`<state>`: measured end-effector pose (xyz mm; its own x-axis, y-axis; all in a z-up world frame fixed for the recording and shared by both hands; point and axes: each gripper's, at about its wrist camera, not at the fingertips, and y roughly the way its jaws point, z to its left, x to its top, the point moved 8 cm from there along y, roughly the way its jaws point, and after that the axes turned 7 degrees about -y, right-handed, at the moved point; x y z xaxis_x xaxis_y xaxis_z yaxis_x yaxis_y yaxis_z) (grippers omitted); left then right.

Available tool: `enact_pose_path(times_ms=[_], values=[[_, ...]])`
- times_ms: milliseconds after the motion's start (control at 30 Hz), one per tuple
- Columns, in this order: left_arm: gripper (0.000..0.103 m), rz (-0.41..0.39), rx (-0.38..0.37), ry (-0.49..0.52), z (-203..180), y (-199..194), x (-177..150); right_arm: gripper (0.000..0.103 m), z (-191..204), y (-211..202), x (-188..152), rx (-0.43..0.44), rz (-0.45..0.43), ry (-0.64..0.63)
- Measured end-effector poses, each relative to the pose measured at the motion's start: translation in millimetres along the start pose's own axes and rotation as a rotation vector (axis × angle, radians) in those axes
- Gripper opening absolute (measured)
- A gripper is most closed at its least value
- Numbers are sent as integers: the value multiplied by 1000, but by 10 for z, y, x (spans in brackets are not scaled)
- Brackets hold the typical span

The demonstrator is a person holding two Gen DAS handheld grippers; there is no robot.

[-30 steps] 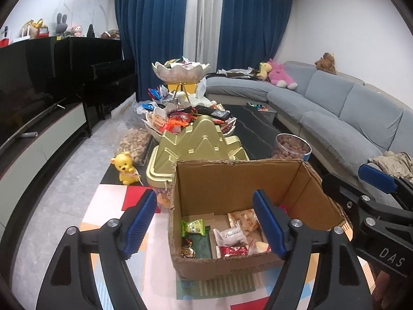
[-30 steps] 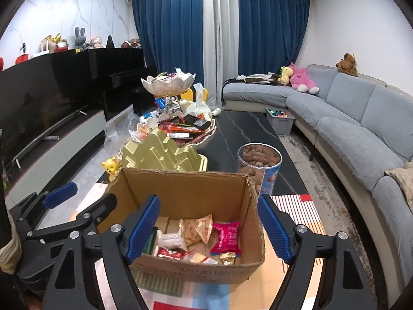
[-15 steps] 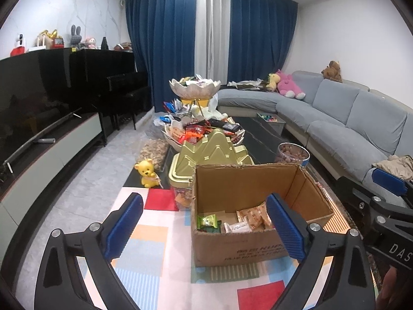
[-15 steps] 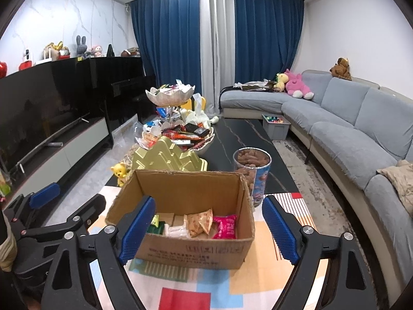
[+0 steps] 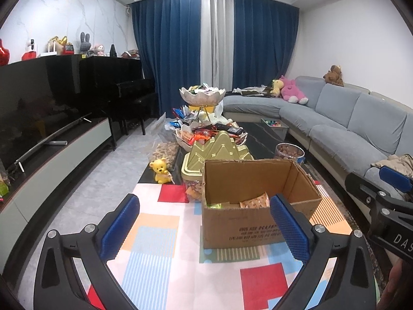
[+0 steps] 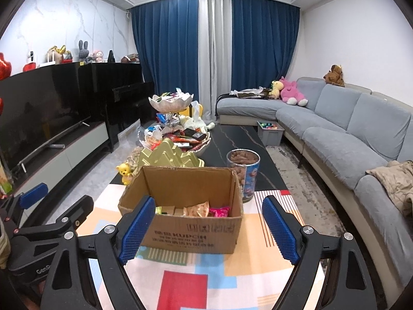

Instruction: Organize snacks

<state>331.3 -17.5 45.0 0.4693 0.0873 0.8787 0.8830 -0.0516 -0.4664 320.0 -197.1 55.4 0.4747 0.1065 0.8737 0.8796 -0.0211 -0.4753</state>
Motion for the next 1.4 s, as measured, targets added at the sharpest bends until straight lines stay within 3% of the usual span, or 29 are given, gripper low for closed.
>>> enact_pose_path(times_ms=[100, 400, 1400], values=[[103, -1, 8, -2, 32, -102, -71, 91, -2, -116, -45, -17, -11, -8], [103, -19, 20, -12, 84, -436, -247, 91, -13, -450, -185, -36, -45, -8], [103, 12, 60, 9, 240, -1067, -1156, 91, 125, -1027, -1160, -15, -3, -20]])
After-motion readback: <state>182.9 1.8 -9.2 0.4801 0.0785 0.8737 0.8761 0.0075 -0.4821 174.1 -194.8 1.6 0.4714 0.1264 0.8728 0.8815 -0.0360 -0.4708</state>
